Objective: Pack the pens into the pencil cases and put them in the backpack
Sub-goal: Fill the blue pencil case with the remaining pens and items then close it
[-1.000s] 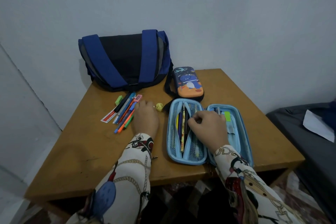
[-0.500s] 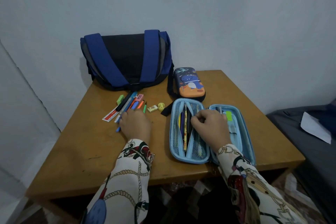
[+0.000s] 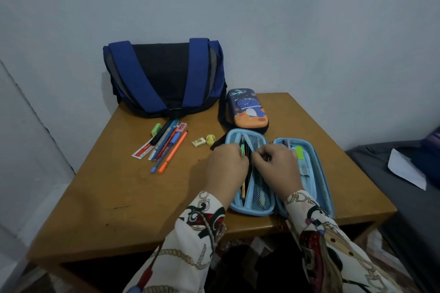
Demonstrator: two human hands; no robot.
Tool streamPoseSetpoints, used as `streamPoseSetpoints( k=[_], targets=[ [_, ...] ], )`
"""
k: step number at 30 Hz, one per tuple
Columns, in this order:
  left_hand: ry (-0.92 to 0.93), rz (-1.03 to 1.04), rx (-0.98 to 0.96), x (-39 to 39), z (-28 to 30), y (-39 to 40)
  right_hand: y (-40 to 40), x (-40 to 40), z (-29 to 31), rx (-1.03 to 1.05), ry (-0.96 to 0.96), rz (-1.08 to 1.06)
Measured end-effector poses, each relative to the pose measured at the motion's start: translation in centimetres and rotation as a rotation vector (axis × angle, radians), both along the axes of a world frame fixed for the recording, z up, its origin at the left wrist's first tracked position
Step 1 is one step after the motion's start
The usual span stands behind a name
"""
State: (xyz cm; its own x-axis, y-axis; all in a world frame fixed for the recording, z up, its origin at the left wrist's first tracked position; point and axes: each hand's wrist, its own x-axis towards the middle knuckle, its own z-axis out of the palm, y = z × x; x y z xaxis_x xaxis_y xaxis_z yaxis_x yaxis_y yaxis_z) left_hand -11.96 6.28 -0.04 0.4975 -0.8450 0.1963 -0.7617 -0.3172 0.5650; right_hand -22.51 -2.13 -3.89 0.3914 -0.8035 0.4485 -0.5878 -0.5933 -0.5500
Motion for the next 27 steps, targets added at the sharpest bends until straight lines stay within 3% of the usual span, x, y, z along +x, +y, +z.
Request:
streamPoseSetpoints(
  k=[11, 16, 22, 27],
  targets=[
    [-0.241, -0.021, 0.096, -0.5, -0.5, -0.5, 0.1, 0.0, 0.1, 0.011, -0.028, 0.027],
    [-0.259, -0.036, 0.083, -0.1, -1.6, -0.5, 0.1, 0.0, 0.1, 0.022, -0.033, 0.023],
    [-0.154, -0.069, -0.028, 1.6, -2.8, -0.6, 0.1, 0.0, 0.1, 0.014, -0.006, 0.015],
    [-0.203, 0.198, -0.362, 5.8, -3.8, 0.8, 0.4, -0.1, 0.3, 0.033, -0.012, 0.007]
  ],
)
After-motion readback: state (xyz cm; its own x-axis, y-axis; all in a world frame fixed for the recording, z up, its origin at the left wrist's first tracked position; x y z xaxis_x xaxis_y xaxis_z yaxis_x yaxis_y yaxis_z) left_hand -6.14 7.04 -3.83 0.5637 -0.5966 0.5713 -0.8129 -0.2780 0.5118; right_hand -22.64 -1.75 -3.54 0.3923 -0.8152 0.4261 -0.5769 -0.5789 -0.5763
